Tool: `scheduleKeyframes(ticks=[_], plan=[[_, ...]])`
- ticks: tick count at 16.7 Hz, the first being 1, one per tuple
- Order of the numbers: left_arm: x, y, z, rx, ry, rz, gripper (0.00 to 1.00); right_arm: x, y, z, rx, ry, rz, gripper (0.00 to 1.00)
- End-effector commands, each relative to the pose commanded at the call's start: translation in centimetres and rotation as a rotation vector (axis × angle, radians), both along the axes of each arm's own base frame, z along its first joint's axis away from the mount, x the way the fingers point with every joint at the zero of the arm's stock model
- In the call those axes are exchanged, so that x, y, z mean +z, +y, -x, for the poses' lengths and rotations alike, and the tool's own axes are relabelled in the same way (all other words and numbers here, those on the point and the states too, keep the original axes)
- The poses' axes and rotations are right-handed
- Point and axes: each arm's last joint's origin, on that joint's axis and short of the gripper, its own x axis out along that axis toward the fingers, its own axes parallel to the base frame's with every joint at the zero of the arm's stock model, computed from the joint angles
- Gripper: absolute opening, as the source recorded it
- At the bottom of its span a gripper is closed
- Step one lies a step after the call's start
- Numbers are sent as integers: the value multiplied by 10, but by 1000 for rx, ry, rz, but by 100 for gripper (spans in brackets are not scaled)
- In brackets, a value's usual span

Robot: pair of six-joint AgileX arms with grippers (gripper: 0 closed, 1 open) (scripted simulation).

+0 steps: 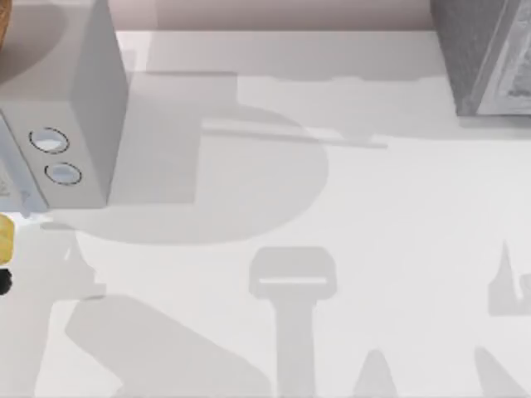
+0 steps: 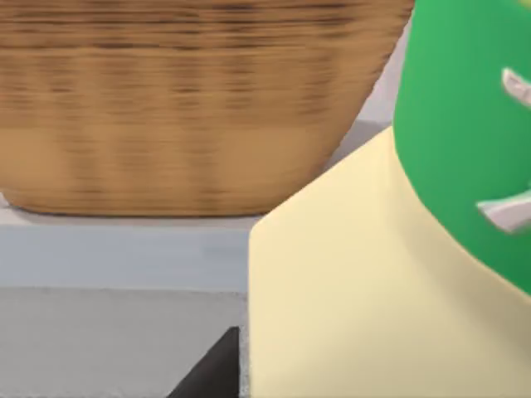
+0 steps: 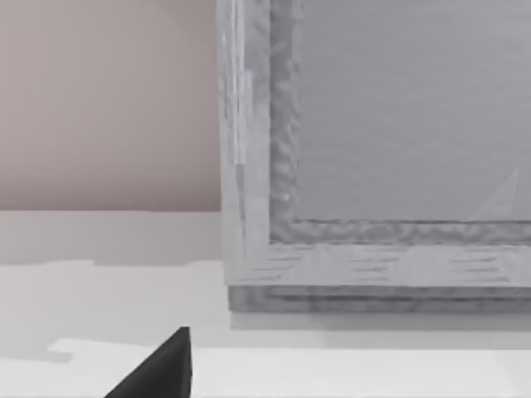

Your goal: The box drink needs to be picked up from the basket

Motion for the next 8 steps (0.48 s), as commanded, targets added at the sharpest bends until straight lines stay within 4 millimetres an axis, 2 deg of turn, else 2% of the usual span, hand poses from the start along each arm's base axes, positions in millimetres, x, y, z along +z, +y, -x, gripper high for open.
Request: scheduleKeyframes(ticks=[3,8], plan=[[-28,-2,2,2,-7,-1,0,0,0,0,0,0,0,100],[-33,-2,2,3,-9,-1,0,0,0,0,0,0,0,100]])
